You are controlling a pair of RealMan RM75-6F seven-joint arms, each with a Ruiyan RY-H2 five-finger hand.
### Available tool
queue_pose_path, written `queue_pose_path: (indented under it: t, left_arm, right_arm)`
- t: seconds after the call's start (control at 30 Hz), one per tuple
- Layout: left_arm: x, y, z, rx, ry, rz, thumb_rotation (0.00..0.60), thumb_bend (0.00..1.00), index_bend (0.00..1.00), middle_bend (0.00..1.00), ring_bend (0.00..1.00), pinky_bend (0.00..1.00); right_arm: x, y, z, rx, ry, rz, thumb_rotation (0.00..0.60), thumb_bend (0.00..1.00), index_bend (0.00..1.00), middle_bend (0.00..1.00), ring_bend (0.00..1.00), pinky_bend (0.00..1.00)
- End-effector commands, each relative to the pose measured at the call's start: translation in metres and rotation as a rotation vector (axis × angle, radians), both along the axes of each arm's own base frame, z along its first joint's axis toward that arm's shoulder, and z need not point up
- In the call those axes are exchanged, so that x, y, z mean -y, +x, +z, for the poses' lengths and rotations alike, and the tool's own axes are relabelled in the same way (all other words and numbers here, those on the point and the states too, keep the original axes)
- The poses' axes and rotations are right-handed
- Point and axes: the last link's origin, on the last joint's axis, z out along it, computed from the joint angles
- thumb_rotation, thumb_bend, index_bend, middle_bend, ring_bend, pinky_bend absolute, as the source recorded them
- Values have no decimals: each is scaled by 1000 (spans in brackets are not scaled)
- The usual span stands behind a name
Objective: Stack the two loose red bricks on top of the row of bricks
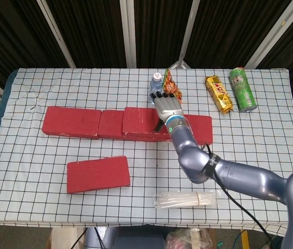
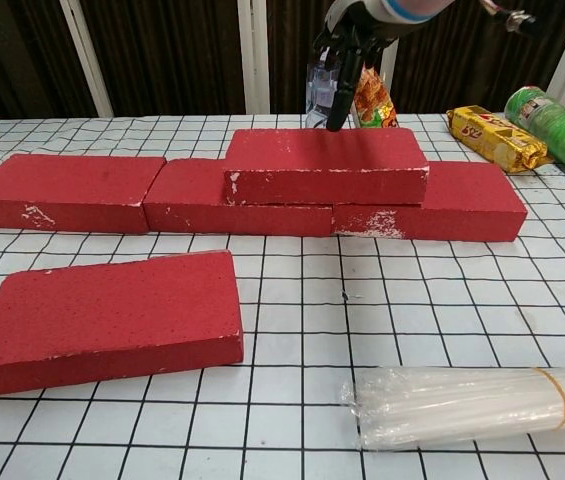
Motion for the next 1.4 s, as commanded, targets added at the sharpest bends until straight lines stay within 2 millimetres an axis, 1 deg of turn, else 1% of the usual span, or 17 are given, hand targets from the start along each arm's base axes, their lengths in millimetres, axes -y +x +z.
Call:
queue_pose_path:
  t: [0.03,0.17,0.2,0.27,0.33,0.37,0.43,0.5,0.57,0.6,0.7,0.8,0.9,0.97,1.07,1.2,1.4]
  left_arm:
    - [0,1,-1,4,-10,-5,600,0,76,21,0,0]
    - [0,3,-3,5,-24,-20,600,0,76,21,0,0]
    - [1,4,-4,6,-27,-26,600,0,75,21,0,0]
    - [1,5,-6,7,-29,-33,600,0,75,21,0,0]
    - [0,7,-9,0,-36,-40,600,0,76,20,0,0]
    - [0,9,-12,0,-45,-49,600,0,75,20,0,0]
    - [-1,12,-17,10,-58,-66,600,0,74,17,0,0]
    - [-1,16,-22,33,-72,-87,600,0,69,11,0,0]
    - [-1,20,-29,70,-97,-92,600,0,58,4,0,0]
    - [0,22,-31,72,-112,-83,600,0,50,1,0,0]
    - [-2,27,-32,24,-154,-69,600,0,35,0,0,0]
    - [-7,37,-34,17,-179,-79,600,0,31,0,0,0]
    - [-10,47,-37,31,-203,-77,600,0,30,0,0,0]
    - [-13,58,-40,19,-238,-76,600,0,24,0,0,0]
    - [-20,78,-46,17,-290,-96,600,0,11,0,0,0]
    - [-31,102,-54,3,-355,-87,600,0,1,0,0,0]
    - [-45,140,-69,-19,-433,-107,600,0,0,0,0,0]
  right_arm:
    - [-21,-41,42,-2,-77,32,600,133,26,0,0,0]
    - [-42,-78,70,32,-144,48,600,132,26,0,0,0]
    - [-50,-90,78,42,-169,54,600,132,26,0,0,0]
    - [-65,-107,89,55,-201,68,600,133,26,0,0,0]
    - [-82,-125,98,79,-222,74,600,133,26,0,0,0]
    - [-97,-138,106,107,-246,67,600,133,26,0,0,0]
    - [-117,-158,114,134,-288,67,600,132,26,0,0,0]
    - [-140,-181,121,160,-339,52,600,132,26,0,0,0]
    - [-169,-213,121,160,-386,16,600,133,26,0,0,0]
    - [-182,-226,121,143,-396,9,600,133,26,0,0,0]
    - [-207,-252,121,115,-431,23,600,133,26,0,0,0]
    - [-225,-267,120,131,-472,41,600,133,26,0,0,0]
    - [-241,-276,118,134,-505,54,600,133,26,0,0,0]
    - [-252,-280,112,145,-515,63,600,132,26,0,0,0]
    - [-263,-285,102,156,-500,67,600,133,26,0,0,0]
    - [-269,-290,90,136,-463,73,600,132,26,0,0,0]
    - [-272,-294,82,148,-443,72,600,132,26,0,0,0]
